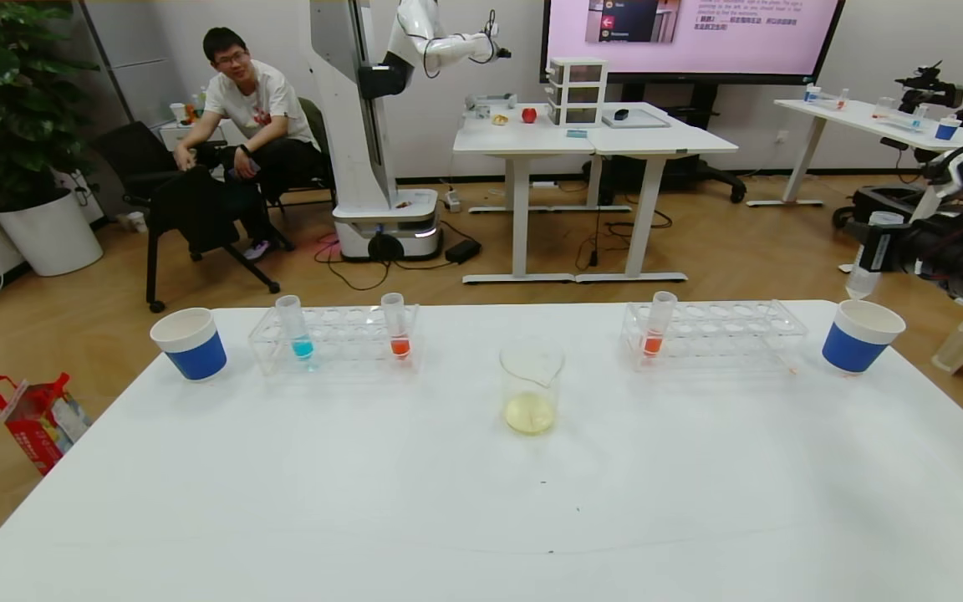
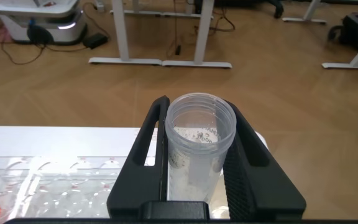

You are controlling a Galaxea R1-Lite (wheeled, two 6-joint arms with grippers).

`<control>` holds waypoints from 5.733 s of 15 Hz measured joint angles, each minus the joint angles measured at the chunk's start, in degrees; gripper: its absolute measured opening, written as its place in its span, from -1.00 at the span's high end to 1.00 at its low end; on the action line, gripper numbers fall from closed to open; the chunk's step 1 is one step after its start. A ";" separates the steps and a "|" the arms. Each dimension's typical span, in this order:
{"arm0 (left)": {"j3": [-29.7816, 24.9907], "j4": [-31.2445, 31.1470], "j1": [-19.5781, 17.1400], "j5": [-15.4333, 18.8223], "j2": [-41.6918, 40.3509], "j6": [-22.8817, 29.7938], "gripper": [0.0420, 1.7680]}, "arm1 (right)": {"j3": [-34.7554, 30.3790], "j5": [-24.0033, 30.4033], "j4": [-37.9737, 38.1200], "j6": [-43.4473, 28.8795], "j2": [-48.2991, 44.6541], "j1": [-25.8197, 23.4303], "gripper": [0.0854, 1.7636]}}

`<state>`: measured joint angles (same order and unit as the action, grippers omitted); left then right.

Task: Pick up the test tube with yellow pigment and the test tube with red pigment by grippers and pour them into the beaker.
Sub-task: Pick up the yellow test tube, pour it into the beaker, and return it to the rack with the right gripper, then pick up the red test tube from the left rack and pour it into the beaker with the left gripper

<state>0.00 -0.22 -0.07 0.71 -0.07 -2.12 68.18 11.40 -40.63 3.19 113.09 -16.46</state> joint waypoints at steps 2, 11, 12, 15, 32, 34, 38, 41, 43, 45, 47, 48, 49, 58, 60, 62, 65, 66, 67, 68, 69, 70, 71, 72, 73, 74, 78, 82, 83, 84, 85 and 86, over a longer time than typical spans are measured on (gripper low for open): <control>0.00 -0.02 0.00 0.00 0.00 -0.02 -0.93 | 1.06 -0.22 -0.51 0.44 2.07 -2.00 0.49; 0.00 0.00 0.00 0.00 0.00 0.01 -0.93 | 1.41 -0.43 -5.67 0.46 8.81 -4.46 0.49; 0.00 0.00 0.00 0.00 0.00 0.00 -0.93 | 1.24 -0.43 -6.89 0.46 9.75 -4.84 0.49; 0.00 0.00 0.00 0.00 0.00 0.01 -0.93 | 1.06 -0.35 -8.23 0.46 12.40 -6.12 0.49; 0.00 -0.02 0.00 -0.02 0.00 0.00 -0.93 | -0.21 0.26 -12.25 -0.20 12.87 -3.27 -0.97; 0.00 0.00 0.00 0.00 0.00 0.01 -0.93 | -0.21 0.17 -11.90 -0.37 10.34 0.23 -0.97; 0.00 0.00 0.00 -0.02 0.00 0.00 -0.93 | -0.74 -1.12 -9.09 -4.32 3.56 10.68 -0.97; 0.00 0.01 0.00 0.00 0.00 0.00 -0.93 | -1.62 -4.27 -6.96 -4.67 -1.71 16.76 -0.97; 0.00 0.00 0.00 -0.02 0.00 -0.02 -0.93 | -3.41 -4.90 -6.86 -4.64 -5.55 18.05 -0.97; 0.00 0.01 0.00 -0.02 0.00 0.00 -0.93 | -6.52 -5.91 -7.19 -4.60 -10.97 18.41 -0.97; 0.00 0.00 0.00 0.00 0.00 0.00 -0.93 | -10.11 -6.97 -7.30 -4.56 -17.86 18.54 -0.97; 0.00 0.00 0.00 0.00 0.00 -0.02 -0.93 | -11.98 -7.35 -7.30 -4.57 -21.83 18.52 -0.97; 0.00 0.00 0.00 -0.02 0.00 0.00 -0.93 | -14.10 -7.66 -7.16 -4.56 -26.44 18.38 -0.97; 0.00 -0.02 0.00 -0.02 0.00 0.01 -0.93 | -31.83 -8.87 4.86 -2.82 -68.22 13.41 -0.97; 0.00 0.00 0.00 0.00 0.00 0.01 -0.93 | -34.50 -8.45 10.35 -2.62 -77.11 12.89 -0.97; 0.00 0.00 0.00 0.00 0.00 0.00 -0.93 | -36.88 -8.24 13.54 -2.27 -85.04 12.52 -0.97; 0.00 0.00 0.00 -0.02 0.00 0.00 -0.93 | -42.23 -7.72 11.86 2.40 -93.66 12.21 -0.97; 0.00 0.00 0.00 0.00 0.00 0.01 -0.93 | -43.70 -8.09 9.19 2.61 -95.01 12.19 -0.97; 0.00 0.00 0.00 0.00 0.00 0.00 -0.93 | -44.59 -8.45 8.80 2.15 -96.04 12.89 -0.97; 0.00 -0.02 0.00 -0.02 0.00 0.01 -0.93 | -44.90 -8.84 9.72 1.87 -96.83 14.57 -0.97; 0.00 0.00 0.00 0.00 0.00 0.00 -0.93 | -44.87 -9.53 11.72 1.88 -97.59 16.75 -0.97; 0.00 0.00 0.00 0.00 0.00 0.01 -0.93 | -44.81 -10.28 13.65 2.04 -98.49 17.83 -0.97; 0.00 0.00 0.00 0.00 0.00 0.00 -0.93 | -45.25 -10.63 14.62 2.17 -99.79 17.99 -0.97; 0.00 0.00 0.00 0.00 0.00 0.01 -0.93 | -46.41 -10.76 15.09 2.32 -101.33 17.91 -0.97; 0.00 0.00 0.00 0.00 0.00 0.00 -0.93 | -48.13 -10.61 15.45 2.84 -103.25 17.75 -0.97; 0.00 0.00 0.00 0.00 0.00 0.01 -0.93 | -50.35 -10.11 16.30 3.45 -105.24 17.66 -0.97; 0.00 -0.02 0.02 -0.02 0.00 0.00 -0.93 | -59.15 -8.57 22.48 4.57 -111.58 17.19 -0.97; 0.00 -0.02 0.00 -0.02 0.00 0.06 -0.93 | -66.84 -9.03 34.13 4.63 -112.96 17.14 -0.97; 0.00 0.00 0.00 -0.02 0.00 0.01 -0.93 | -67.52 -8.92 38.27 4.52 -113.04 17.14 -0.97; 0.00 -0.02 0.02 -0.02 0.00 0.04 -0.93 | -67.83 -9.06 41.23 4.13 -113.09 17.16 -0.97; 0.00 -0.02 0.00 0.00 0.00 0.01 -0.93 | -67.89 -9.14 41.34 3.77 -113.09 17.20 -0.97; 0.00 0.00 0.02 -0.02 0.00 0.01 -0.93 | -67.96 -9.23 41.23 3.61 -113.12 17.23 -0.97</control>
<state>0.00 -0.22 -0.05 0.68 -0.07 -2.11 0.22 2.17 0.60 6.80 -0.02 0.77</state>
